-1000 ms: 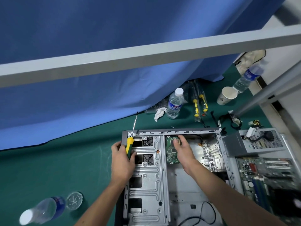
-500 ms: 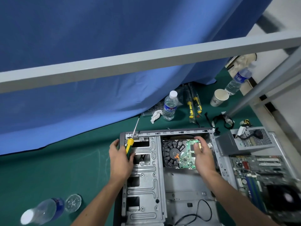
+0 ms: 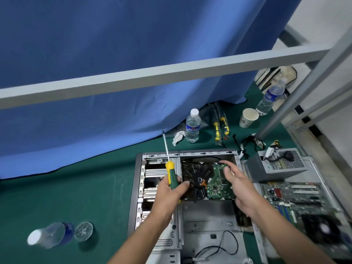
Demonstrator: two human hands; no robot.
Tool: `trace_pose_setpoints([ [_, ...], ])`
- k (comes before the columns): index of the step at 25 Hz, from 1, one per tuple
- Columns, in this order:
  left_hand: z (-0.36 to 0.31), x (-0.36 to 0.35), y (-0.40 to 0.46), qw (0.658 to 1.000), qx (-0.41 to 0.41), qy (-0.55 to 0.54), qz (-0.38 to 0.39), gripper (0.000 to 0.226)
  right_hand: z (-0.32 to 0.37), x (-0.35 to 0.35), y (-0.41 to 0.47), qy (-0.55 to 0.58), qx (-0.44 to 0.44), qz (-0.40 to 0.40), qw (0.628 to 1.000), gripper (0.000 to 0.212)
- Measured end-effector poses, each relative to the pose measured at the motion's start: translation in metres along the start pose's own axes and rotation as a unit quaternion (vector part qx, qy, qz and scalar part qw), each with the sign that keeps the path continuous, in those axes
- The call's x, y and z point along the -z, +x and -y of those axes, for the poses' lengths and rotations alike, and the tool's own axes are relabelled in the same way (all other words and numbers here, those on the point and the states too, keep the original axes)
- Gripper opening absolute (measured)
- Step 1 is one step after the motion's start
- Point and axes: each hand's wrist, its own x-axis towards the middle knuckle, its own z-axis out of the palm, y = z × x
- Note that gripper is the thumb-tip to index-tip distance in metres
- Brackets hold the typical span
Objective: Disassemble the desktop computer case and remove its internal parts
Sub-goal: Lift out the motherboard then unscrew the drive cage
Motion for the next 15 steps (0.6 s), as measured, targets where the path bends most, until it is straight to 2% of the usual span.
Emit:
trace_pose_setpoints([
  [1, -0.001, -0.004, -0.004, 1.000, 0.009, -0.013, -0.016, 0.025, 0.001, 0.004, -0.004, -0.028, 0.002, 0.019, 0.999, 0.027],
  [2, -0.002, -0.006, -0.008, 0.999, 0.013, -0.016, -0.030, 0.025, 0.002, 0.010, -0.007, -0.097, 0.023, 0.040, 0.994, 0.043],
  [3, -0.003, -0.009, -0.012, 0.999, 0.012, -0.013, -0.039, 0.025, 0.003, 0.018, -0.009, -0.188, 0.057, 0.063, 0.978, 0.067],
  [5, -0.007, -0.016, -0.021, 0.999, 0.005, 0.017, -0.051, 0.024, 0.009, 0.030, -0.016, -0.333, 0.123, 0.122, 0.927, 0.113],
  [7, -0.009, -0.030, -0.032, 0.997, -0.020, 0.044, -0.057, 0.025, 0.015, 0.036, -0.023, -0.432, 0.171, 0.206, 0.861, 0.134],
  [9, -0.013, -0.048, -0.043, 0.997, -0.040, 0.045, -0.039, 0.026, 0.018, 0.040, -0.023, -0.519, 0.215, 0.247, 0.790, 0.137],
  [10, -0.015, -0.057, -0.049, 0.998, -0.043, 0.037, -0.024, 0.028, 0.020, 0.043, -0.022, -0.534, 0.224, 0.250, 0.776, 0.134],
  [11, -0.015, -0.066, -0.054, 0.999, -0.043, 0.029, -0.013, 0.029, 0.022, 0.049, -0.021, -0.534, 0.229, 0.255, 0.773, 0.129],
  [13, -0.016, -0.081, -0.064, 0.999, -0.028, 0.018, -0.008, 0.015, 0.024, 0.065, -0.020, -0.511, 0.219, 0.275, 0.785, 0.122],
  [14, -0.016, -0.088, -0.067, 1.000, -0.013, 0.011, -0.008, 0.016, 0.025, 0.074, -0.021, -0.488, 0.207, 0.286, 0.798, 0.118],
  [15, -0.016, -0.094, -0.068, 1.000, 0.002, 0.002, -0.003, 0.030, 0.025, 0.084, -0.020, -0.457, 0.191, 0.297, 0.817, 0.115],
])
